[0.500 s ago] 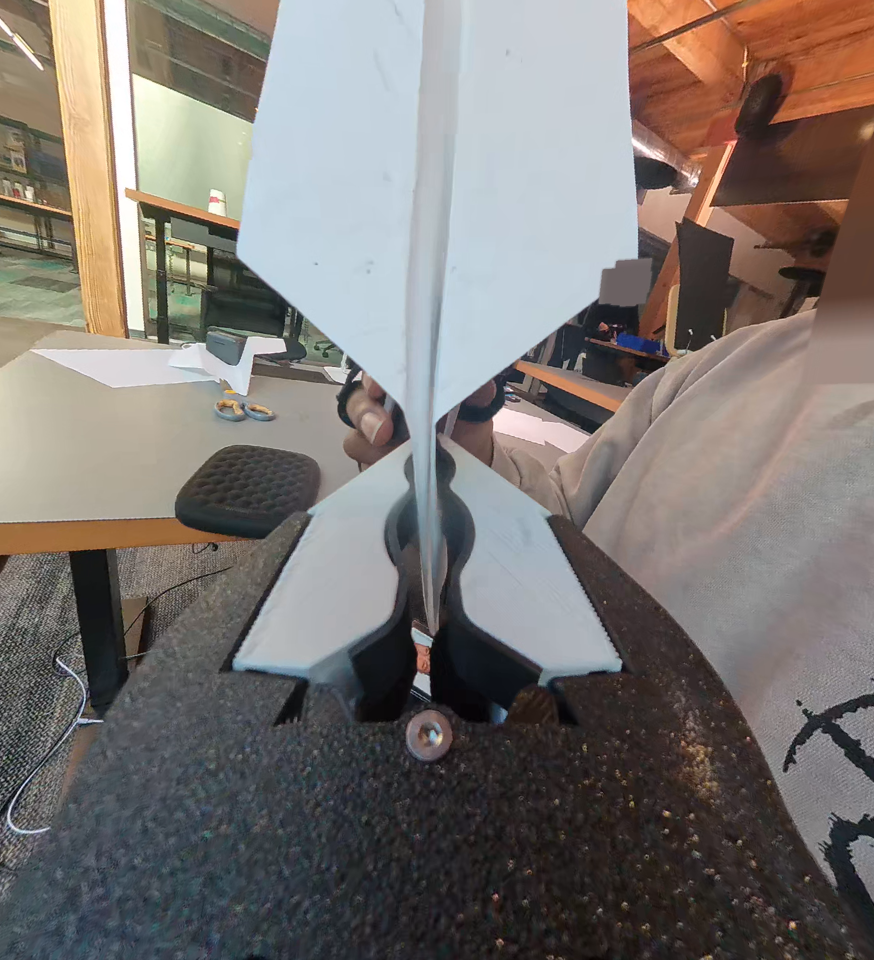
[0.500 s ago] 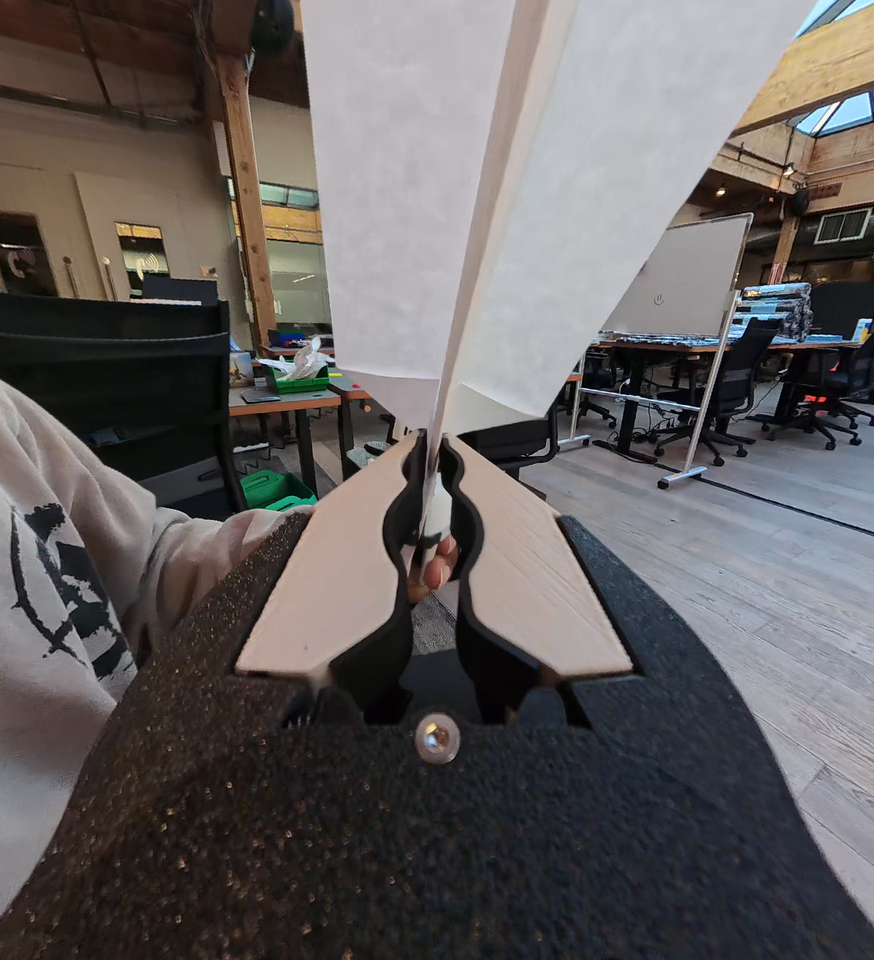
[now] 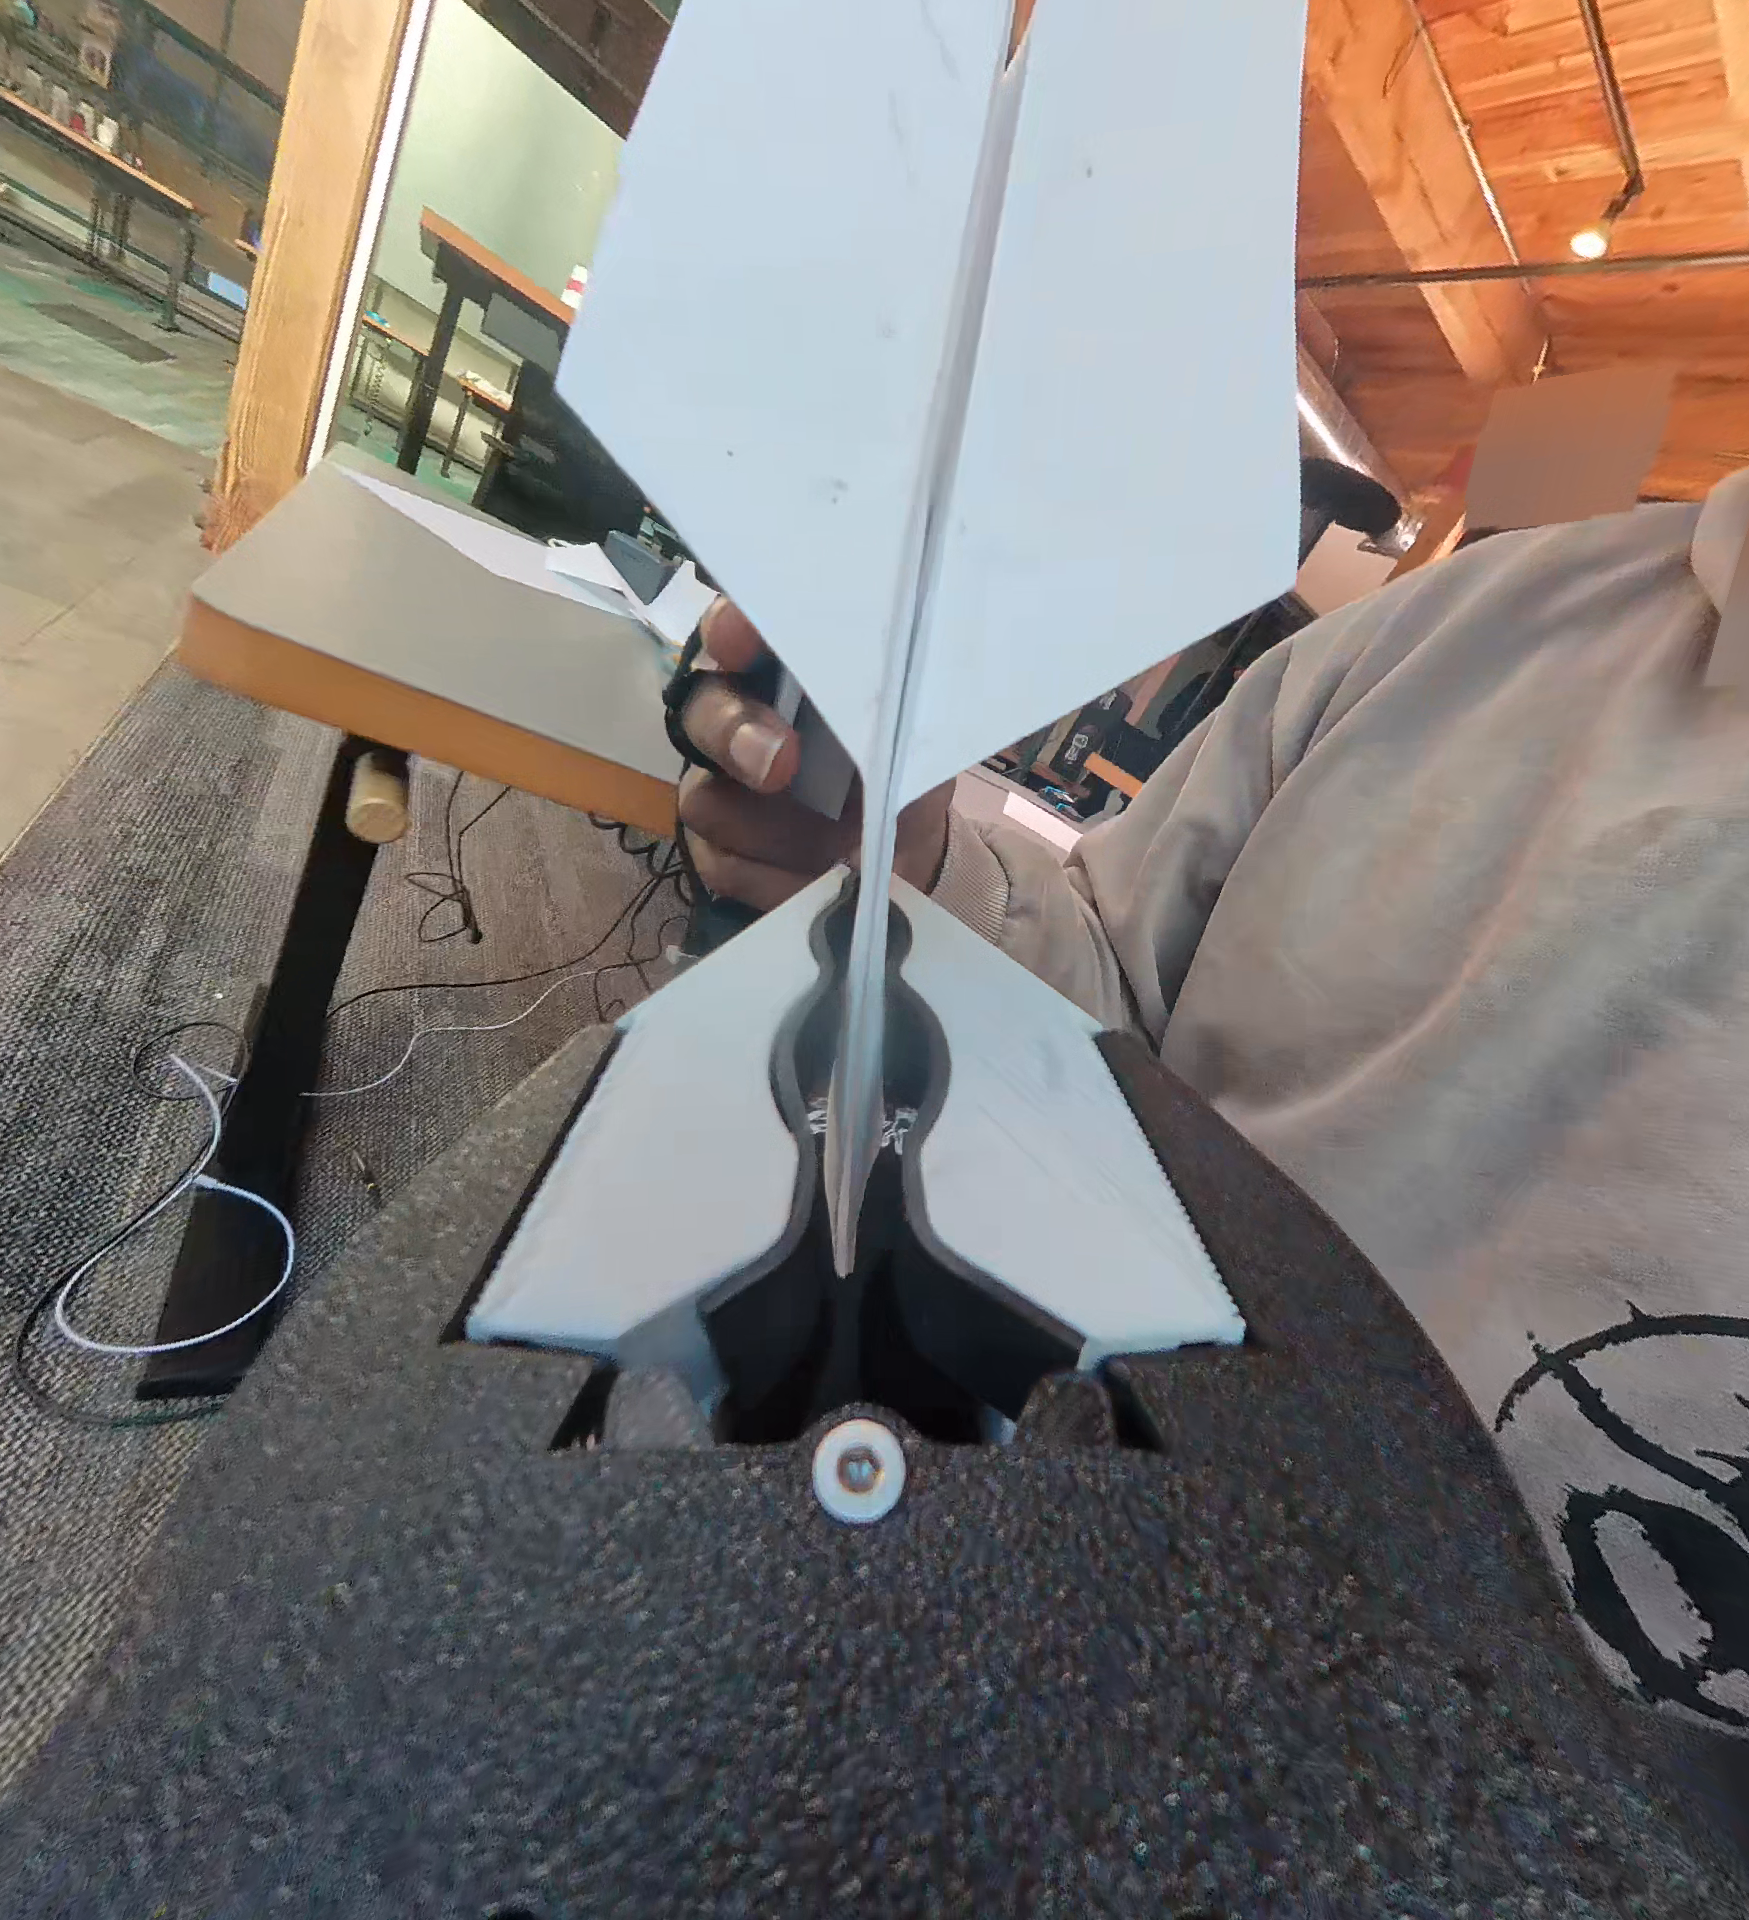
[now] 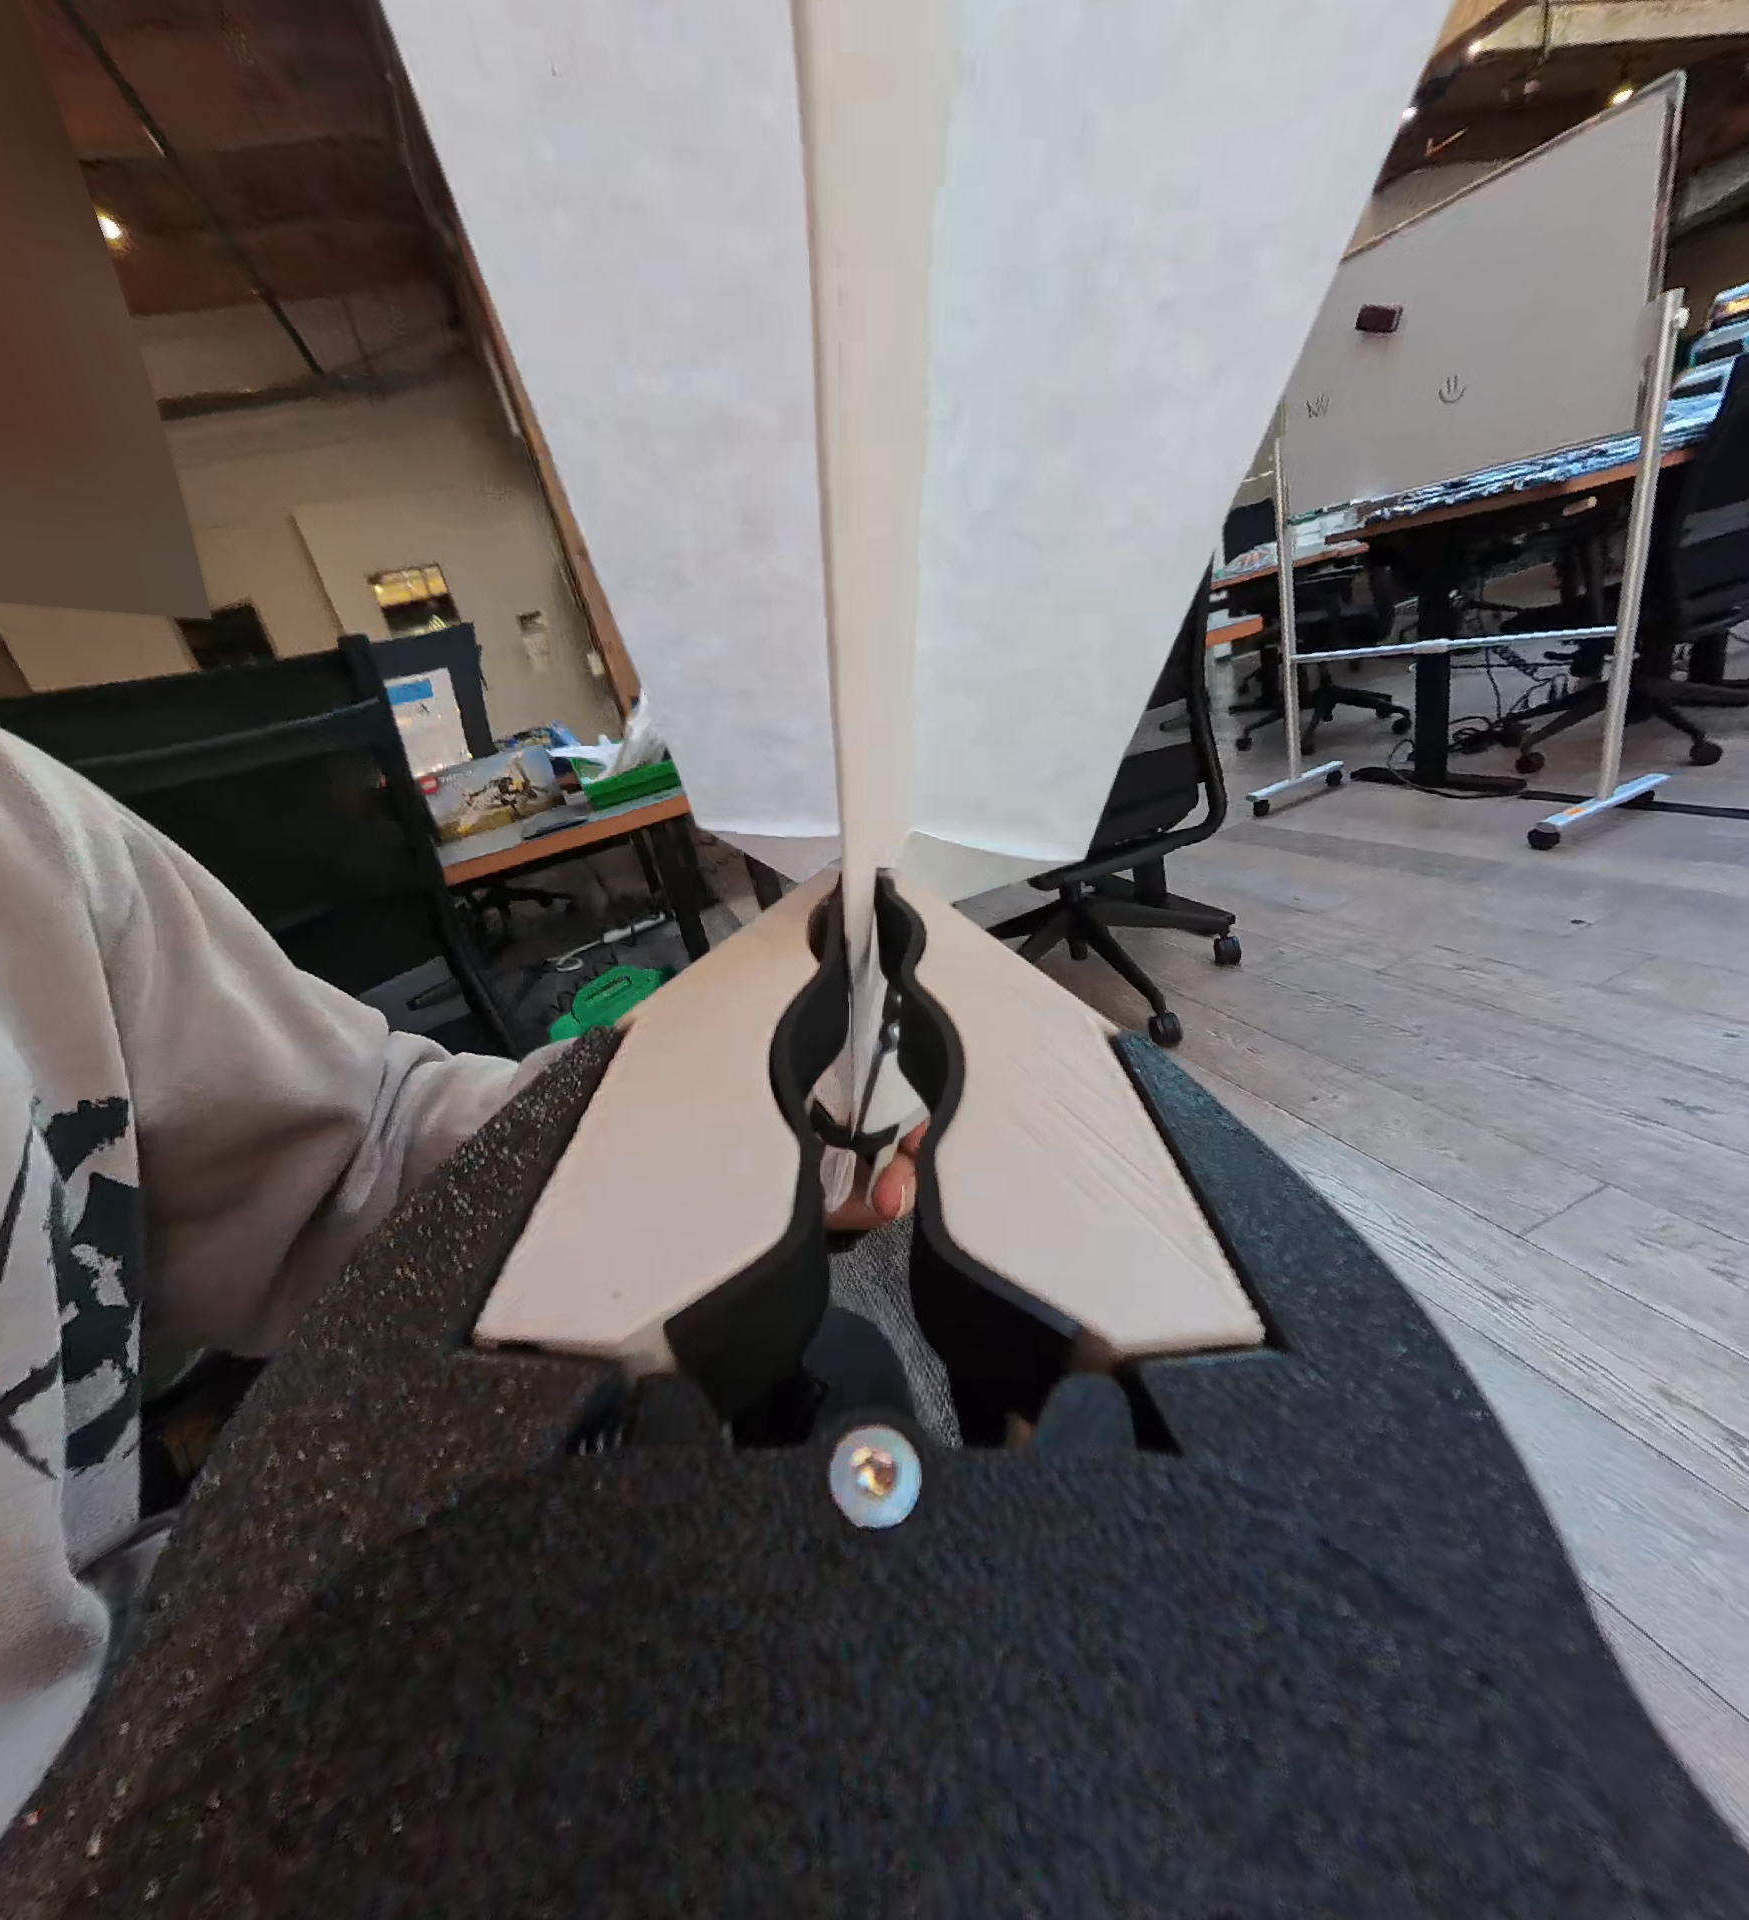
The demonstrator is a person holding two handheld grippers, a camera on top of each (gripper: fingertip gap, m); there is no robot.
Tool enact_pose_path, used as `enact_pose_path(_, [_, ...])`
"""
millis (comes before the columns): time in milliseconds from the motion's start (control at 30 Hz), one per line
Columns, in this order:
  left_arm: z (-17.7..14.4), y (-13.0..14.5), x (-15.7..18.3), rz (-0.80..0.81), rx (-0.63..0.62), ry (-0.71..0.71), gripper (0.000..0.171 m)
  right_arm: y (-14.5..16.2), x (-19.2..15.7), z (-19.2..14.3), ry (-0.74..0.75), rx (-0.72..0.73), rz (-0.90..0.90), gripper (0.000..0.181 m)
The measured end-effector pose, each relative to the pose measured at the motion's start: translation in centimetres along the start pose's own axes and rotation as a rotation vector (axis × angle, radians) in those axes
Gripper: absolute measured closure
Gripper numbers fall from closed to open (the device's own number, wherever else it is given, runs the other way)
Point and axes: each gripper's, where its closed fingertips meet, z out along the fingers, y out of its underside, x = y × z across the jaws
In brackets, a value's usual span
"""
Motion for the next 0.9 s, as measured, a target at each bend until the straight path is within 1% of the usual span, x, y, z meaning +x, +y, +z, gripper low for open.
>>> enact_pose_path(67, [-2.9, -0.4, -3.6, -0.019, 0.016, -0.023, 0.171, 0.9, 3.7, 2.1, -0.024, 0.021, 0.022, 0.181])
enact_pose_path(133, [-5.7, -1.9, -6.4, -0.026, 0.050, -0.051, 0.171, 0.9, 6.3, 4.8, -0.071, 0.036, 0.062, 0.181])
enact_pose_path(200, [-8.1, -4.7, -8.1, -0.006, 0.086, -0.115, 0.171, -0.5, 7.8, 7.6, -0.105, 0.043, 0.070, 0.181])
enact_pose_path(267, [-10.1, -8.5, -7.9, 0.052, 0.113, -0.196, 0.171, -3.6, 8.2, 10.5, -0.127, 0.032, 0.016, 0.181])
enact_pose_path(333, [-11.8, -13.5, -6.0, 0.126, 0.162, -0.275, 0.171, -8.1, 7.7, 13.5, -0.156, 0.023, -0.033, 0.181])
enact_pose_path(400, [-13.5, -18.9, -3.6, 0.162, 0.213, -0.368, 0.170, -12.9, 6.8, 16.6, -0.166, 0.006, -0.081, 0.181])
enact_pose_path(433, [-14.3, -21.6, -2.3, 0.166, 0.230, -0.417, 0.166, -15.4, 6.1, 18.1, -0.174, 0.002, -0.099, 0.181])
enact_pose_path(467, [-15.2, -24.3, -0.8, 0.170, 0.244, -0.464, 0.156, -18.1, 5.4, 19.6, -0.173, 0.003, -0.112, 0.181])
enact_pose_path(533, [-17.0, -29.5, 2.4, 0.207, 0.261, -0.563, 0.146, -23.6, 4.2, 22.4, -0.157, 0.022, -0.135, 0.181])
enact_pose_path(633, [-20.7, -36.5, 6.6, 0.342, 0.238, -0.827, 0.131, -31.6, 3.5, 26.3, -0.059, 0.069, -0.196, 0.181])
enact_pose_path(700, [-23.3, -40.2, 9.0, 0.394, 0.200, -0.991, 0.119, -36.3, 3.4, 28.2, 0.023, 0.109, -0.251, 0.181])
enact_pose_path(767, [-25.8, -43.3, 11.0, 0.419, 0.187, -1.115, 0.114, -40.4, 3.2, 29.5, 0.096, 0.151, -0.311, 0.181])
enact_pose_path(833, [-27.8, -45.9, 12.1, 0.439, 0.161, -1.208, 0.108, -43.9, 3.4, 30.2, 0.184, 0.203, -0.384, 0.181])
enact_pose_path(900, [-28.9, -48.4, 12.9, 0.479, 0.143, -1.268, 0.111, -46.4, 3.6, 30.4, 0.267, 0.238, -0.454, 0.181])
